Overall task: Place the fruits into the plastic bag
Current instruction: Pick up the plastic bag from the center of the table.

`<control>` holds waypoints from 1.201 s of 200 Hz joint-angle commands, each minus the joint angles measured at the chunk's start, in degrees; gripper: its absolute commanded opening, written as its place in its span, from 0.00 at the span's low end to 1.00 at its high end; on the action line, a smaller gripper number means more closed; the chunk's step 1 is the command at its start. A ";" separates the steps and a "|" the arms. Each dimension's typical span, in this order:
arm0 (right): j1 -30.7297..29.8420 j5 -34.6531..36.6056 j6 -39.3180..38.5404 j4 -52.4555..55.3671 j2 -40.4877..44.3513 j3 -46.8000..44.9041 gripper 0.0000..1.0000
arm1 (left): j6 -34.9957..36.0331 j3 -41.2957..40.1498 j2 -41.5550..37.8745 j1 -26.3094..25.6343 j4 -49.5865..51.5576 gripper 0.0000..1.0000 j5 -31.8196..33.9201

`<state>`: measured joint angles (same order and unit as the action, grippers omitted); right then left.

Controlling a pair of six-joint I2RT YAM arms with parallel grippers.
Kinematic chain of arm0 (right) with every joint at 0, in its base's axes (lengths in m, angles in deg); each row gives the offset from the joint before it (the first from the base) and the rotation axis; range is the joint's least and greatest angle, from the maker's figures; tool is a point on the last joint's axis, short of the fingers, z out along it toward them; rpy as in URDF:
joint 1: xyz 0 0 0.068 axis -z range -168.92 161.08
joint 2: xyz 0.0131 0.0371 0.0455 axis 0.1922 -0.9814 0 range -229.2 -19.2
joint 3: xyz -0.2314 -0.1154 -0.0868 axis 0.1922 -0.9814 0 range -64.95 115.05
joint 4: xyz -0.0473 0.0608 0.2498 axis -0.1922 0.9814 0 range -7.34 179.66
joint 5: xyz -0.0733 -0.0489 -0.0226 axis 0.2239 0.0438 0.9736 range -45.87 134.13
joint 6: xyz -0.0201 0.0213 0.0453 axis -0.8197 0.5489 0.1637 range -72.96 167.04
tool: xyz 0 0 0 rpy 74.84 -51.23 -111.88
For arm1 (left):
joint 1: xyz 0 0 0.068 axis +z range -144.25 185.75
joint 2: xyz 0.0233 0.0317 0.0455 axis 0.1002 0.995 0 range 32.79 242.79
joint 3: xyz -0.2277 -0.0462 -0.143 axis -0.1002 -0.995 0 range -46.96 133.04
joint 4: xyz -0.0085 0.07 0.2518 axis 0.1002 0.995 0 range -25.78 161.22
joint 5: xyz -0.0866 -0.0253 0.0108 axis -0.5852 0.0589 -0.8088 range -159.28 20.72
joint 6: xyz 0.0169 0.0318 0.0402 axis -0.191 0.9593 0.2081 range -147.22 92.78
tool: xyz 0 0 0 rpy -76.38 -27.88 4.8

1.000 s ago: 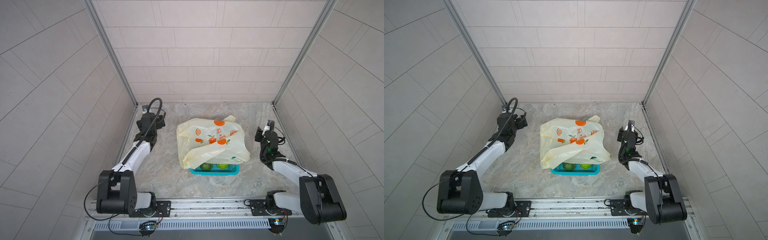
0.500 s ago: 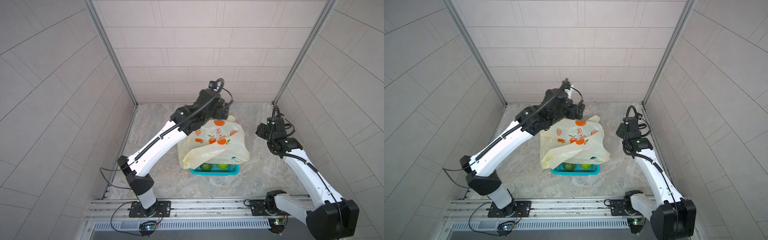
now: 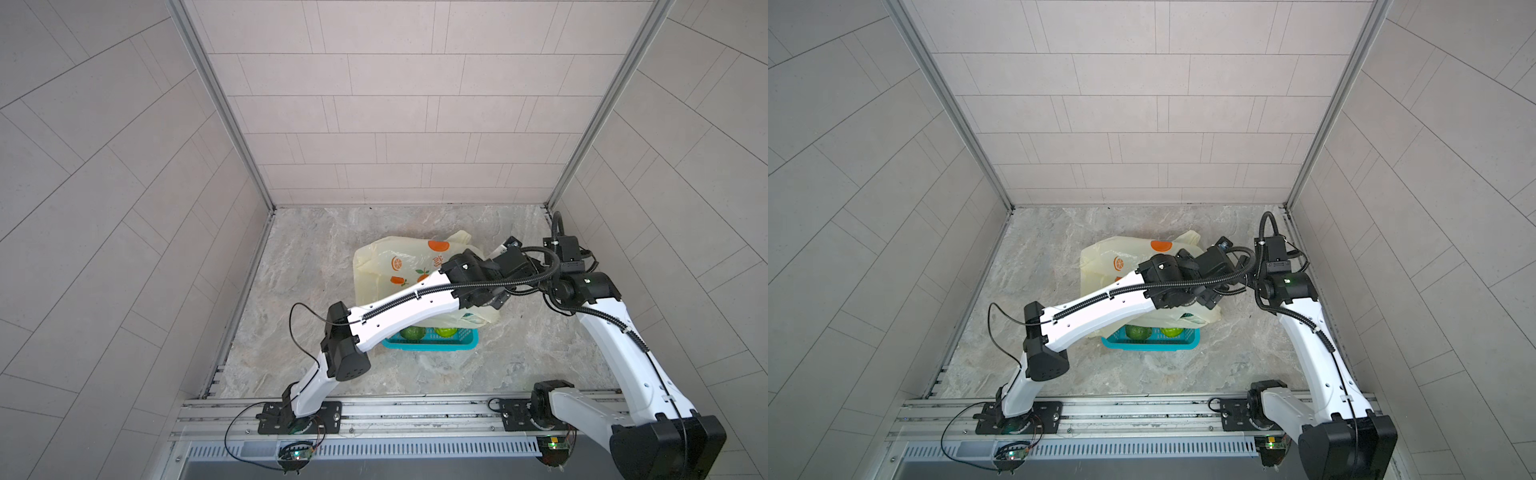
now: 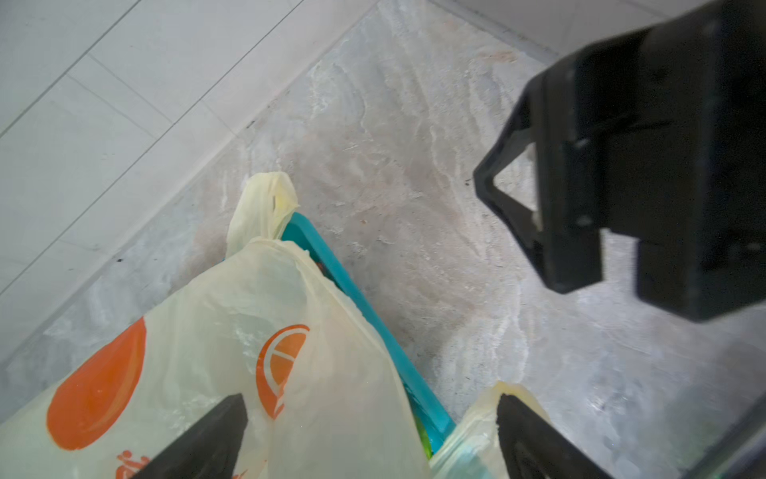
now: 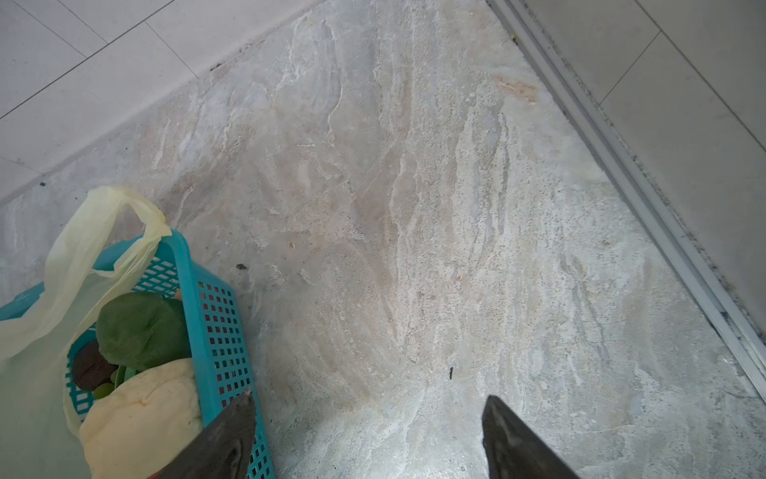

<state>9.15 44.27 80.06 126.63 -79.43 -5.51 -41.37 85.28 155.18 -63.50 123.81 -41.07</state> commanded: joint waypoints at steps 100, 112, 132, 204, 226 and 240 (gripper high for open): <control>-3.96 -17.26 -2.87 -7.47 4.64 -3.71 0.76 | -18.87 -52.68 -41.62 28.70 -35.21 0.00 -44.16; -6.49 -19.80 -2.90 -10.44 5.31 -4.87 0.76 | -21.55 -58.92 -47.99 33.66 -39.97 0.00 -48.02; -11.59 -21.50 -4.12 -13.97 5.84 -6.00 0.78 | -21.50 -65.58 -55.01 38.96 -41.64 0.00 -52.27; -26.16 -22.66 7.39 -33.65 0.54 -9.93 0.77 | -32.65 -88.07 -68.35 48.97 -70.02 0.00 -64.14; -30.50 -16.70 4.04 -31.25 -1.51 -8.11 0.77 | -29.89 -89.84 -70.41 49.39 -68.06 0.00 -62.63; -32.39 -14.89 2.29 -30.36 -3.03 -7.13 0.77 | -27.72 -90.28 -71.23 49.39 -66.66 0.00 -63.62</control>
<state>-20.32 23.96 83.69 98.00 -81.02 -14.62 -71.40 -4.39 86.57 -14.50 61.72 -102.75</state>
